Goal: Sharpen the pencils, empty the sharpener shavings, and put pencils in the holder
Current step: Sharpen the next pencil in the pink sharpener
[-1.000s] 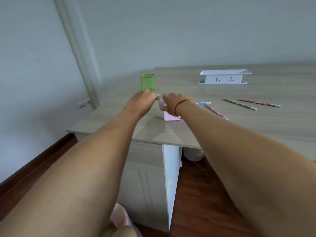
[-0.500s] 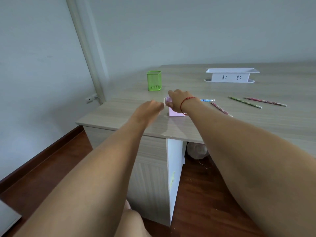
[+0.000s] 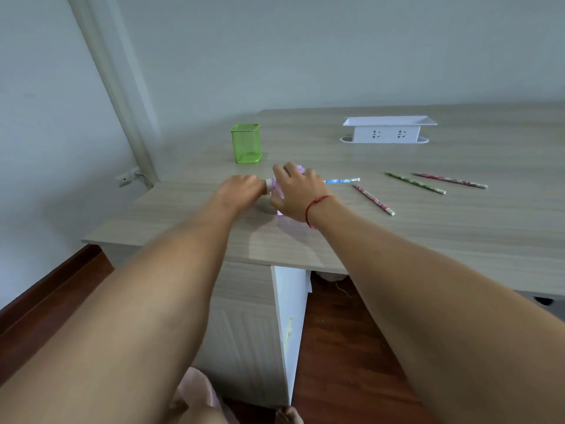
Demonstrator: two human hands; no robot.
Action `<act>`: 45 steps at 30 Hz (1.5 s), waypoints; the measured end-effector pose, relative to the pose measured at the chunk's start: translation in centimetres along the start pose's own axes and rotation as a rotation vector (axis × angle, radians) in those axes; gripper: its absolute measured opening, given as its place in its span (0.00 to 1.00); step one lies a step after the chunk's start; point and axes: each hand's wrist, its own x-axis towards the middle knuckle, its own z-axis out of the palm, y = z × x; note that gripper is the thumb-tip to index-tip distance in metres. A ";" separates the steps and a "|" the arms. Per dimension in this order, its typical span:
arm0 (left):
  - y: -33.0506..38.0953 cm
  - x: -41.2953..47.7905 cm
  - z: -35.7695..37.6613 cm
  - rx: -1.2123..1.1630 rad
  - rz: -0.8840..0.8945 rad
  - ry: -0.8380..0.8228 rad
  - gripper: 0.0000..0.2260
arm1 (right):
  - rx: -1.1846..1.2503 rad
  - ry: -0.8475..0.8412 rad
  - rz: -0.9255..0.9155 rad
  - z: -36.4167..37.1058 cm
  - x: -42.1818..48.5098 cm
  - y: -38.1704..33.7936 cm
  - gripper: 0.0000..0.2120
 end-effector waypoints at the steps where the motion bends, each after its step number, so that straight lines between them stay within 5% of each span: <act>1: -0.4 0.6 -0.3 0.042 0.013 0.034 0.11 | -0.004 0.019 0.011 0.1 -0.3 0.1 0.20; 20: 0.0 -1.6 -3.6 -0.135 -0.095 0.228 0.10 | 0.006 -0.215 0.055 -2.1 1.2 -0.7 0.21; 25: 0.2 -4.0 -1.9 -0.089 -0.009 0.284 0.10 | 0.023 -0.254 0.034 -2.7 1.1 -0.9 0.21; 36: 1.3 -2.4 1.9 -0.052 -0.020 -0.033 0.13 | 0.020 -0.233 -0.009 -2.4 1.2 -0.6 0.22; 45: -0.7 0.8 1.1 0.027 -0.024 0.043 0.10 | -0.032 -0.162 -0.053 -2.4 0.8 -0.3 0.21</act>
